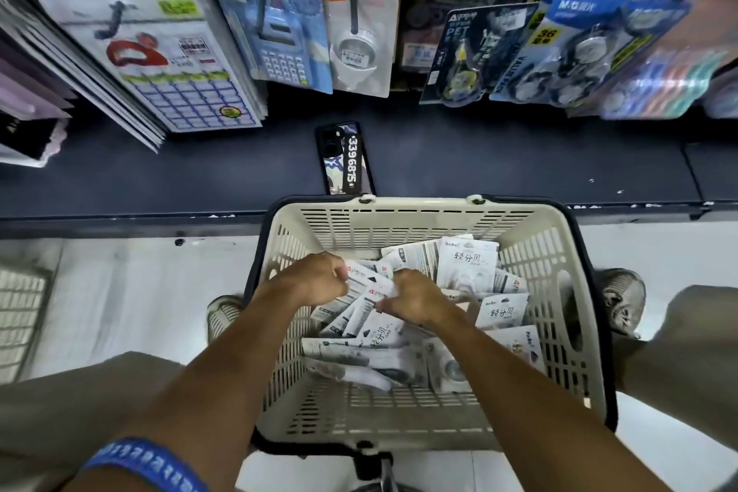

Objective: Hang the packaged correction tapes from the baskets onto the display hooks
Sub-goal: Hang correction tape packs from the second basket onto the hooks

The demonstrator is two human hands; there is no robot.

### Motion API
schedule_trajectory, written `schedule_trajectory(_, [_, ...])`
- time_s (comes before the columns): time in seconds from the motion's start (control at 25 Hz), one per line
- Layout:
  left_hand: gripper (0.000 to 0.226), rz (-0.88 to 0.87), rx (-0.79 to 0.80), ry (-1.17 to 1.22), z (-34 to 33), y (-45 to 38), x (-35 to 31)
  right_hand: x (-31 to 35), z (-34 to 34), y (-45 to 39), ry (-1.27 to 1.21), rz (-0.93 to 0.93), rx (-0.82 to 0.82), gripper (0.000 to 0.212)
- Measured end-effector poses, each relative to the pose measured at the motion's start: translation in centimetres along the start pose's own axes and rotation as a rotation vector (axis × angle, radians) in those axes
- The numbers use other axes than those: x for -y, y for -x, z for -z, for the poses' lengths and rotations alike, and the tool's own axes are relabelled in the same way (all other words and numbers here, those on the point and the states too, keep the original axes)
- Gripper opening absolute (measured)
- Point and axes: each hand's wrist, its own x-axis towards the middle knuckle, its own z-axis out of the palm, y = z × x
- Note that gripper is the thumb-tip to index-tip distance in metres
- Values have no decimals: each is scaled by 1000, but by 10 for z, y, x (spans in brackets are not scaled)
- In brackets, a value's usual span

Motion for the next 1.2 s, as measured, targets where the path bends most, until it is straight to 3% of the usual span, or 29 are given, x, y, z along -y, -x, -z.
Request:
schedule_trajectory(0.08, [10,-17,-43,3,2,0,-1,15,4,12,164,113,-38,31])
schedule_trajectory(0.2, [17,-81,-93,57,7,11,-9,35,47,33,27,137,-108,19])
schedule_trajectory(0.28, [29,-216,-88,217,8,26,-23,45,97,51,-65,95,-147,16])
schedule_trajectory(0.44, [60,-521,-31,617,13,79,-69,35,182,96,-613,-86,-370,10])
schedule_trajectory(0.52, [79,-632,-131,451,15,101,-96,20,197,117,-856,-151,-322,8])
schedule_trajectory(0.6, [105,-679,-322,-61,6,114,-119,8,190,130,-906,-218,-199,9])
schedule_trajectory(0.68, [114,-636,-465,-415,-17,122,-128,0,171,138,-924,-265,-107,14])
schedule_trajectory(0.76, [108,-545,-593,-518,-41,119,-122,-2,154,138,-1023,-301,-58,23])
schedule_trajectory(0.88, [80,-399,-637,-359,-62,97,-104,-11,129,129,-1293,-360,0,33])
schedule_trajectory(1.0, [58,-371,-536,-249,-72,71,-95,-28,96,115,-1495,-404,30,38])
schedule_trajectory(1.2, [72,-214,-464,-104,-81,37,-78,-46,60,85,-1376,-379,-116,61])
